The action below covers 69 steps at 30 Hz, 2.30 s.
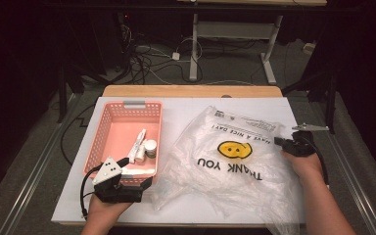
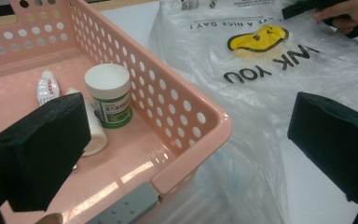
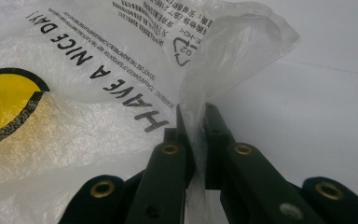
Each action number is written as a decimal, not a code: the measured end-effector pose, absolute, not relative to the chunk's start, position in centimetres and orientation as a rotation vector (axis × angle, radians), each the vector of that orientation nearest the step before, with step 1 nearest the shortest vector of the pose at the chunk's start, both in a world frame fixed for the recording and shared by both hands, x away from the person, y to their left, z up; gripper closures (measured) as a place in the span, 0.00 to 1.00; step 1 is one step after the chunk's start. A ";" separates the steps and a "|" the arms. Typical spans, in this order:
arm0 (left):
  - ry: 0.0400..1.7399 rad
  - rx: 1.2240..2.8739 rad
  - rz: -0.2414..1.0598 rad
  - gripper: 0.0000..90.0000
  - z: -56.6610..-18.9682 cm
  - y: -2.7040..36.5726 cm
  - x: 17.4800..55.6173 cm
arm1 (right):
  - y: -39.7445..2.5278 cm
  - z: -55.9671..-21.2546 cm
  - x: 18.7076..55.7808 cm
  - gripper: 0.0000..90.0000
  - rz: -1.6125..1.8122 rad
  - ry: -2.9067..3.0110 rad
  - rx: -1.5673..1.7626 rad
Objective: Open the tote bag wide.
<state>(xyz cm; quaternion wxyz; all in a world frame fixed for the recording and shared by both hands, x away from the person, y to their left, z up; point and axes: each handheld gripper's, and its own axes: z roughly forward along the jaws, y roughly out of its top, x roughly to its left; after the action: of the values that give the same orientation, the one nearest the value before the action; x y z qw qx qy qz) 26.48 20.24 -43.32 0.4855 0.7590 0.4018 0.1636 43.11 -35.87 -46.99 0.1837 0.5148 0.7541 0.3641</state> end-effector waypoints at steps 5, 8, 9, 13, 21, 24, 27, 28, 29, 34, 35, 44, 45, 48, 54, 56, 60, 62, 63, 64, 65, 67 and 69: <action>0.973 1.845 0.395 0.00 -43.4 20.2 26.5 | -37.4 -46.7 43.1 0.99 1.029 2.050 1.501; 0.966 1.846 0.395 0.00 -43.3 20.1 26.5 | -38.5 -46.6 43.0 0.99 1.039 2.002 1.535; 0.966 1.847 0.395 0.00 -43.3 20.1 26.5 | -38.8 -46.6 43.0 0.99 1.035 1.992 1.548; 0.957 1.853 0.393 0.00 -43.4 20.0 26.5 | -39.7 -46.6 42.9 0.99 1.028 1.960 1.575; 0.945 1.872 0.397 0.00 -43.5 19.8 26.5 | -42.1 -46.5 42.1 0.99 1.028 1.813 1.646; 0.947 1.874 0.406 0.00 -43.2 20.2 26.7 | -43.4 -46.4 41.5 0.99 1.026 1.739 1.665; 0.947 1.856 0.424 0.00 -42.8 20.7 26.3 | -44.0 -46.2 40.8 0.99 1.033 1.689 1.691; 0.941 1.857 0.428 0.00 -42.8 20.9 26.1 | -44.2 -46.3 40.5 0.99 1.040 1.672 1.695; 0.936 1.849 0.424 0.00 -42.8 21.0 25.9 | -44.5 -46.4 39.8 0.99 1.043 1.654 1.692; 0.929 1.826 0.410 0.00 -43.3 21.4 25.2 | -44.2 -46.9 37.8 0.99 1.023 1.644 1.695; 0.923 1.829 0.412 0.00 -43.3 21.4 25.2 | -43.9 -47.0 37.3 0.99 1.011 1.655 1.690; 0.905 1.822 0.395 0.00 -43.3 21.4 25.0 | -41.7 -46.1 34.1 0.68 1.017 1.773 1.559; 0.905 1.821 0.396 0.00 -43.2 21.4 25.0 | -41.7 -45.3 33.0 0.62 1.039 1.743 1.528; 0.899 1.813 0.393 0.00 -43.2 21.5 25.0 | -41.6 -44.7 31.3 0.61 1.077 1.737 1.492; 0.901 1.829 0.381 0.00 -43.5 21.2 25.2 | -39.0 -44.9 26.8 0.62 1.173 1.882 1.367; 0.897 1.832 0.383 0.00 -43.5 21.0 25.2 | -38.3 -44.9 26.6 0.62 1.181 1.915 1.345; 0.894 1.829 0.385 0.00 -43.4 20.9 25.1 | -35.2 -44.6 26.4 0.64 1.211 2.023 1.264; 0.897 1.830 0.382 0.00 -43.4 20.9 25.2 | -33.2 -44.7 26.4 0.64 1.223 2.098 1.208; 0.895 1.831 0.381 0.00 -43.4 20.9 25.2 | -32.2 -44.8 26.3 0.63 1.217 2.140 1.178; 0.893 1.833 0.380 0.00 -43.5 20.9 25.2 | -31.1 -45.0 26.2 0.62 1.211 2.187 1.138; 0.890 1.835 0.380 0.00 -43.5 20.9 25.2 | -30.0 -45.1 26.1 0.61 1.208 2.235 1.104; 0.891 1.833 0.378 0.00 -43.5 21.0 25.1 | -27.7 -45.9 26.1 0.58 1.143 2.350 1.022; 0.889 1.831 0.378 0.00 -43.4 21.0 25.1 | -26.9 -46.3 26.2 0.58 1.106 2.396 0.995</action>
<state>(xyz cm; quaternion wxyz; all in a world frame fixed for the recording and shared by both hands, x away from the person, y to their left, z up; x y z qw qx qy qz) 25.08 21.03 -43.44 0.5103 0.7607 0.3692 0.1570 26.17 -26.86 -46.33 0.1599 0.3482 0.8386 0.3871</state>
